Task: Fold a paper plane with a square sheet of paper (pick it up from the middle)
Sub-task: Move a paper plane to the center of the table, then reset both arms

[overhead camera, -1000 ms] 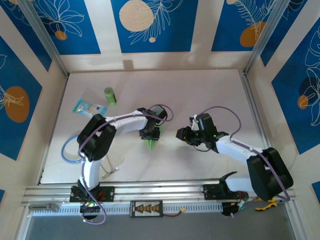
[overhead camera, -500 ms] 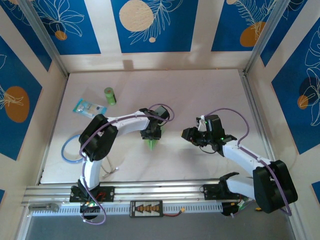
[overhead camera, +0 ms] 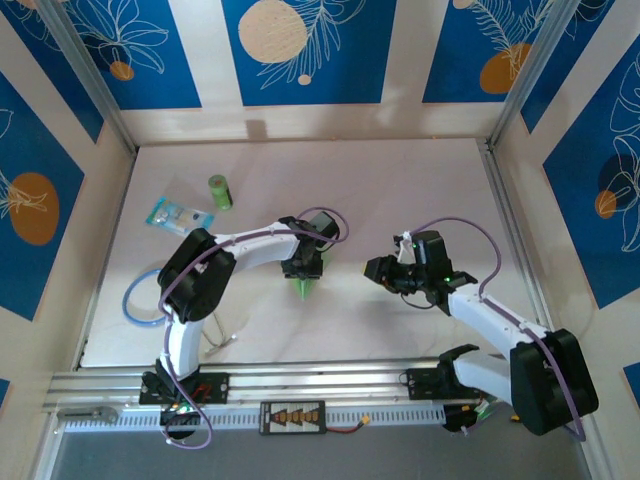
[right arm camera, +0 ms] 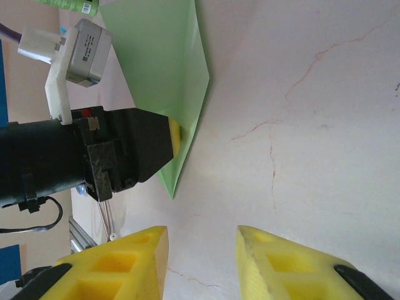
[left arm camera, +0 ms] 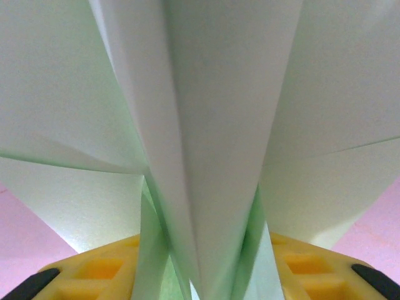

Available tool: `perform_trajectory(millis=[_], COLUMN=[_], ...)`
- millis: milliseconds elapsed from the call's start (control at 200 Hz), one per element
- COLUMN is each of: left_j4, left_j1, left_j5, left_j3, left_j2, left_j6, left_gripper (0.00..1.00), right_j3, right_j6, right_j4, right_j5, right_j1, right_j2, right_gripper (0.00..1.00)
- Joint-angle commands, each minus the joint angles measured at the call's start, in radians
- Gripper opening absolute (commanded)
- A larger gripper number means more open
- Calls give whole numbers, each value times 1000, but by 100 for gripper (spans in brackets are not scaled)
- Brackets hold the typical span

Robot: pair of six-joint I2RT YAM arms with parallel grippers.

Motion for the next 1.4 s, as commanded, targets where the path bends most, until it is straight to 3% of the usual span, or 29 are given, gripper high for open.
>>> perform_trajectory(millis=[0,775,900,920,965,1080,1221,1396], left_j4=[32,67,93,99,114,147,268,289], left_j1=[-5,-5,-3,-3,0,34,96,212], left_j5=[-37,-90,-147,-163,-188,-223,-150,-181], left_j3=[-19,-73,-119,-129,-153,-218,-321,-414], left_j2=[7,-197,-308,-331,-380,-510,-650,-748], left_j6=[-2,-39,-18,-13,4,60,169,240], left_gripper=[41,42,42,43,50,55,62,70], right_j3=[-4,61,120,130,151,190,215,161], right_j6=[-24,-79,-135,-146,-165,-209,-282,-436], right_j4=[-45,-161,-255,-269,-294,-319,-302,-139], right_j5=[-5,60,158,176,222,323,442,692], right_j1=[-10,-47,-69,-72,-82,-113,-139,-157], right_j2=[-29,-76,-97,-101,-110,-120,-113,-76], right_gripper=[35,35,35,39,44,45,49,57])
